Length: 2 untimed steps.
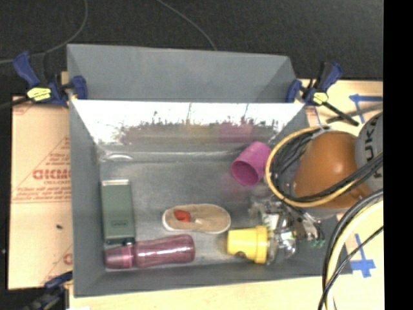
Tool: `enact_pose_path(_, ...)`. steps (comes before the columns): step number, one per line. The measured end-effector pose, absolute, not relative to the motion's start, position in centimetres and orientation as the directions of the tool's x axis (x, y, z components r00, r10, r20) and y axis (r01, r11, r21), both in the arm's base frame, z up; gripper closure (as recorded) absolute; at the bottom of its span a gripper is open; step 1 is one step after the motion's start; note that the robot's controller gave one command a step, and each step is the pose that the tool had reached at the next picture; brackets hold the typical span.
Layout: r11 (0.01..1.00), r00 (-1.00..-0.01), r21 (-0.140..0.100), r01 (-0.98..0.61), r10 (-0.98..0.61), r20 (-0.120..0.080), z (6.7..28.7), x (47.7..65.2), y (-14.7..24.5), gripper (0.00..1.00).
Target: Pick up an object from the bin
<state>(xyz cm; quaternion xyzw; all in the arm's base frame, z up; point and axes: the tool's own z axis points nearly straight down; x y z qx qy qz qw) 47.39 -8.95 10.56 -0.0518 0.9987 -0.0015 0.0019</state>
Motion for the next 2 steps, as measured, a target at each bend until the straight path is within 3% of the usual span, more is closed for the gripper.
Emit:
enact_pose_path(1, 1.0, -1.0, -0.002, 0.025, 0.025, -0.013, 7.1, 48.6, -9.2, 0.0)
enact_pose_path(2, 0.995, -0.995, -0.009, -0.096, -0.097, -0.021, 7.3, 47.7, -7.9, 0.0)
